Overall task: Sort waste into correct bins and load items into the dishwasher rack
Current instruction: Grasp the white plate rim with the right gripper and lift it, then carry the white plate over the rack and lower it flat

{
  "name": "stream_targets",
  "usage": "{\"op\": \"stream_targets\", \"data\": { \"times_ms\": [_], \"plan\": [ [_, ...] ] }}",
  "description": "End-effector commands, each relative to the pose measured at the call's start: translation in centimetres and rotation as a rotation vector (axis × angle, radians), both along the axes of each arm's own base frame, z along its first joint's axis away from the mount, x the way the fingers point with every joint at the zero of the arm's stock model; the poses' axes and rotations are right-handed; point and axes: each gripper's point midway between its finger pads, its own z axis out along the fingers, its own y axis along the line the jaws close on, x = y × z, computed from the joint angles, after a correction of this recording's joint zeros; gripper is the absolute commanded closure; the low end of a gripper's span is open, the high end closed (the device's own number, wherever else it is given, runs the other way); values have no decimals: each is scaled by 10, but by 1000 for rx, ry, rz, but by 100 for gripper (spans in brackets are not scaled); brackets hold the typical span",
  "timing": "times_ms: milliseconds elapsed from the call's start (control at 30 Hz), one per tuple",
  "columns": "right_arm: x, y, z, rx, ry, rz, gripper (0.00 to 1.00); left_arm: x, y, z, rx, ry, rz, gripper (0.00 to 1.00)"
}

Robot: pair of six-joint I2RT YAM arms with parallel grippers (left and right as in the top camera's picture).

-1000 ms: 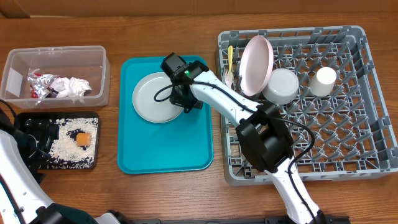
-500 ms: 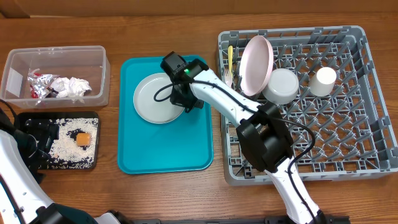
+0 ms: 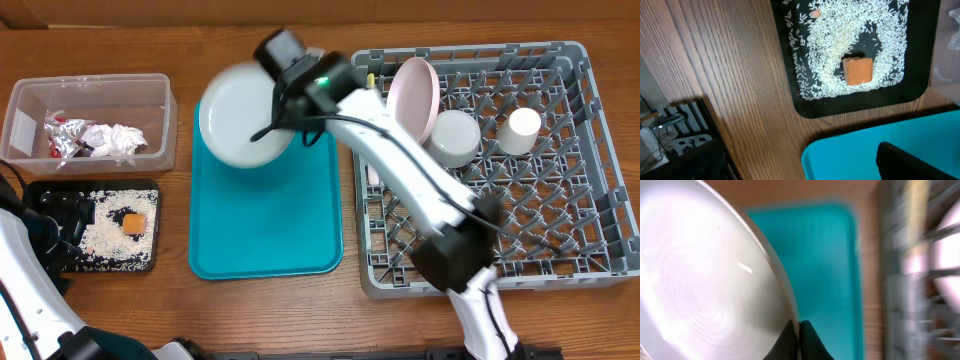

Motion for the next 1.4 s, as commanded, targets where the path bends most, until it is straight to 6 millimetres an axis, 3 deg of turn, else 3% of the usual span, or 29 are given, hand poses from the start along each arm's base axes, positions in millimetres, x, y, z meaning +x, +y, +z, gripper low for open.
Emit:
{"op": "stream_targets", "data": {
  "times_ms": [0,133,233,333,433,700,867,1000,1100,1367],
  "plan": [
    [-5,-73,126,10,-294,-134,96,-2,1,2,15,2,8,0],
    [-28,-134,171,15,-355,-228,96,-2,1,2,15,2,8,0],
    [-49,-176,190,12,-365,-293,96,-2,1,2,15,2,8,0],
    [-69,-204,202,7,-371,-338,96,-2,1,2,15,2,8,0],
    [-86,-226,207,-21,-370,-374,96,-2,1,2,15,2,8,0],
    [-123,-243,223,2,-411,-355,96,-2,1,2,15,2,8,0],
    [-155,-266,197,-43,-361,-423,96,-2,1,2,15,2,8,0],
    [-180,-290,159,-105,-299,-523,96,-2,1,2,15,2,8,0],
    [-193,-296,132,-129,-243,-545,96,-2,1,2,15,2,8,0],
    [-202,-307,74,-259,-114,-596,96,-2,1,2,15,2,9,0]
  ]
}}
